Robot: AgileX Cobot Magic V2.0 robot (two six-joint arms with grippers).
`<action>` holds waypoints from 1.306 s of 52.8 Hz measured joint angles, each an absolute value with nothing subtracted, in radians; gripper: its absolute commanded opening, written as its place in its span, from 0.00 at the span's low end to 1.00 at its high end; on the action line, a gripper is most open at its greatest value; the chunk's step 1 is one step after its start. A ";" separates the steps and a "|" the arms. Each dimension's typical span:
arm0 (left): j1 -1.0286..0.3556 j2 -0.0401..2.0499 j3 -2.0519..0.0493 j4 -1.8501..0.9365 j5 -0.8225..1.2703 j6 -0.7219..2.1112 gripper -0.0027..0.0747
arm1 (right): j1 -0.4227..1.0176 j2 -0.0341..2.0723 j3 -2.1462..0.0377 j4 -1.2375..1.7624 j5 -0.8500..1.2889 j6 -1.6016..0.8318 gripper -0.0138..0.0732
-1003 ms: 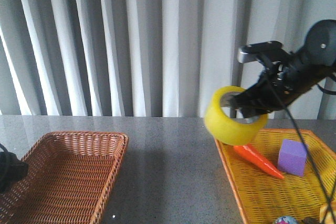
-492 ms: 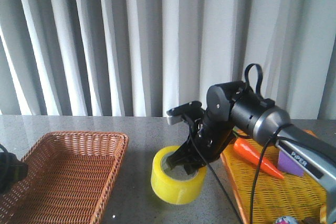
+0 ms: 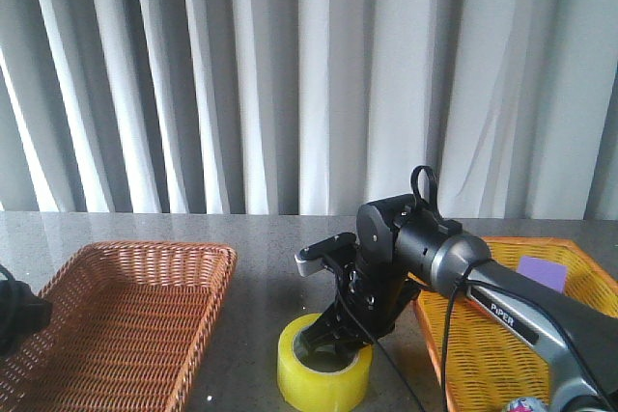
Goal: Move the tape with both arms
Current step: 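Lift the tape roll with the right gripper and carry it toward the table center, then set the tape roll on the table, open the right gripper and withdraw, then reach the left gripper over to the tape roll on the table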
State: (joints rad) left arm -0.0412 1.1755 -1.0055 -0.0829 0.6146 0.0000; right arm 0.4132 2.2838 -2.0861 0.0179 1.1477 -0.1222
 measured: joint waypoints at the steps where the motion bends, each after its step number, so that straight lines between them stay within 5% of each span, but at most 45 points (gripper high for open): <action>1: -0.041 1.175 -1.006 -0.083 0.615 0.000 0.75 | 0.413 2.284 -2.086 0.018 1.149 -0.123 0.47; 12: -0.041 1.175 -1.006 -0.083 0.615 0.000 0.75 | 0.413 2.278 -2.088 0.021 1.143 -0.121 0.84; 23: -0.041 1.175 -1.006 -0.083 0.615 0.000 0.75 | 0.413 2.214 -2.088 0.041 1.110 -0.117 0.91; 42: -0.041 1.175 -1.006 -0.083 0.617 0.000 0.75 | 0.330 1.899 -2.088 -0.067 1.070 -0.052 0.70; 62: -0.056 1.175 -1.006 -0.090 0.614 0.000 0.75 | 0.056 1.567 -2.070 -0.067 1.129 -0.005 0.14; 69: -0.056 1.175 -1.006 -0.144 0.613 0.000 0.75 | 0.037 1.471 -1.941 -0.092 1.108 -0.008 0.15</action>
State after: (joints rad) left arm -0.0562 1.1755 -1.0055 -0.1438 0.6128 0.0000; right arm 0.0372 1.4715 -1.9406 -0.0918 1.1078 -0.0085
